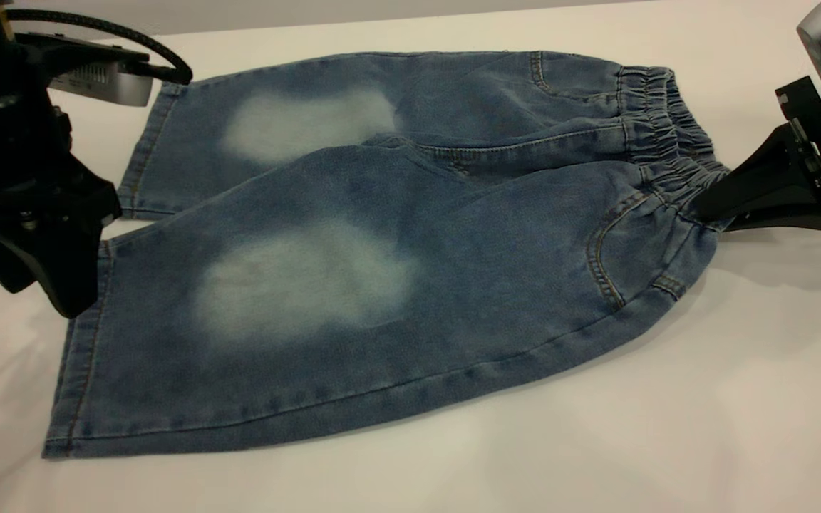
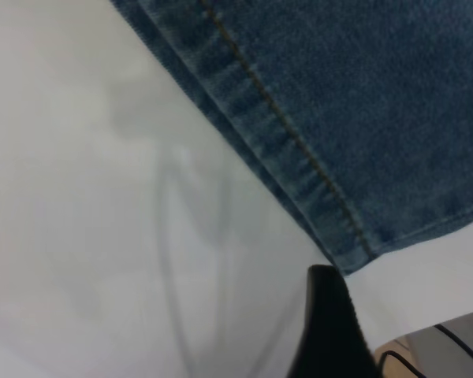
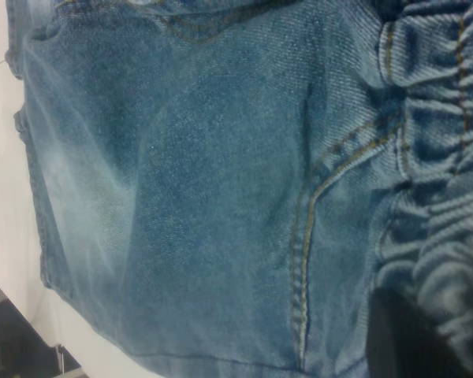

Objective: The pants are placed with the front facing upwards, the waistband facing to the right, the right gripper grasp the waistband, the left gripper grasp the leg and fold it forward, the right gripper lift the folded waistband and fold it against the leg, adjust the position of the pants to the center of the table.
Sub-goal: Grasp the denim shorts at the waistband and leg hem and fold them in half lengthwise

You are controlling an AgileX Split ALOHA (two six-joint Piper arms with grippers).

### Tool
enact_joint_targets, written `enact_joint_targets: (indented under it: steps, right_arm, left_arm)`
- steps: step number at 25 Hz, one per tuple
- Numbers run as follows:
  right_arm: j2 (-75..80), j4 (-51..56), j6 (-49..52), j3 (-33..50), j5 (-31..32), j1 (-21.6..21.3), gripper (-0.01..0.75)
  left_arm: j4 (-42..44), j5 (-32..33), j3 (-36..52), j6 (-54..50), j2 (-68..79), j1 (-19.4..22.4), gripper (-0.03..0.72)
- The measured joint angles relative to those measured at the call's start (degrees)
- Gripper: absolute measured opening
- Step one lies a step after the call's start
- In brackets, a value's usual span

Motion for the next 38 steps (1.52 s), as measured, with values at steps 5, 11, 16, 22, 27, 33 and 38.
enact_joint_targets:
  steps: [5,11,16,22,27,33,38]
  right_arm:
    - [0.0,0.1,0.0,0.0,0.6,0.0,0.038]
    - [0.0,0.1,0.0,0.0,0.6,0.0,0.038]
    - [0.0,0.1,0.0,0.0,0.6,0.0,0.038]
    - [0.0,0.1,0.1,0.0,0.6,0.0,0.038]
    - [0.0,0.1,0.1,0.0,0.6,0.0,0.038]
    - [0.0,0.0,0.0,0.0,0.7,0.0,0.038]
    - [0.0,0.0,0.0,0.0,0.7,0.0,0.038]
  left_arm:
    - [0.9,-0.1,0.0,0.4,0.0,0.0,0.420]
    - [2.0,-0.1,0.0,0.6,0.0,0.0,0.503]
    - [1.5,-0.4,0.4,0.5,3.1,0.0,0.536]
    - [1.3,1.7,1.1,0.6,6.8,0.0,0.538]
    - [1.3,0.9,1.1,0.6,8.5,-0.6,0.538]
    - [0.7,-0.4,1.1,0.6,11.3,-4.0,0.538]
    - [3.6,-0.6,1.1,0.6,13.0,-6.3,0.538]
